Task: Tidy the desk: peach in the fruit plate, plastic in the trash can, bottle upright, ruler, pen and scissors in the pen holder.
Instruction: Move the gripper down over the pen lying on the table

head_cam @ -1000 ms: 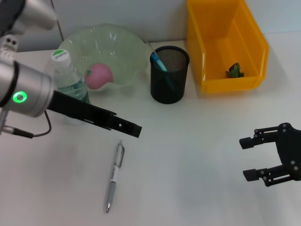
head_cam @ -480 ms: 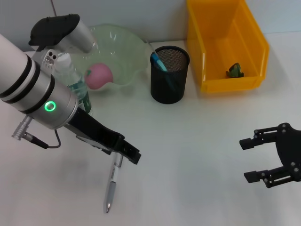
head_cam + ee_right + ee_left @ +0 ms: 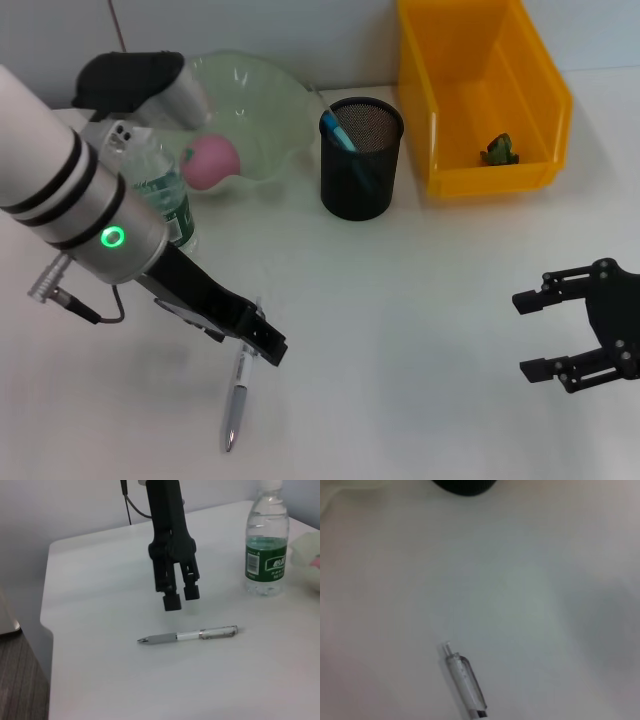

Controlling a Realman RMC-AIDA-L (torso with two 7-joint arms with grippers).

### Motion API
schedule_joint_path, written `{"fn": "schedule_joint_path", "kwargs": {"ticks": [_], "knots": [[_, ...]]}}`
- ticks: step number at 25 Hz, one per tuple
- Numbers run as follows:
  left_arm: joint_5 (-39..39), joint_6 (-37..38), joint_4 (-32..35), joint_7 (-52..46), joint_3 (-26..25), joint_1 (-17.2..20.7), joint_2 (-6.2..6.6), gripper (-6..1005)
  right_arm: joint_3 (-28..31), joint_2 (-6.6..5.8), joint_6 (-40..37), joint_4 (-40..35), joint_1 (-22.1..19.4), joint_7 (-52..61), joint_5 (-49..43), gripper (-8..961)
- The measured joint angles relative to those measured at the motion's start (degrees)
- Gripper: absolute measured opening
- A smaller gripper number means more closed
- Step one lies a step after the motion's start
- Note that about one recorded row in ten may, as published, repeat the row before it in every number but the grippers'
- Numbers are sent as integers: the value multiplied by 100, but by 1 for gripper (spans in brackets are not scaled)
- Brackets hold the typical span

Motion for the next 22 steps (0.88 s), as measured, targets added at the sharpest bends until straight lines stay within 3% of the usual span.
{"fn": "schedule_joint_path", "kwargs": {"ticks": [8, 22], "knots": [[6, -263, -765, 300, 169, -457, -9, 797, -77, 13, 139, 2, 60, 21, -74, 731], [286, -609, -1135, 548, 262, -535, -12, 788, -154, 23, 267, 41, 104, 19, -74, 724]]}}
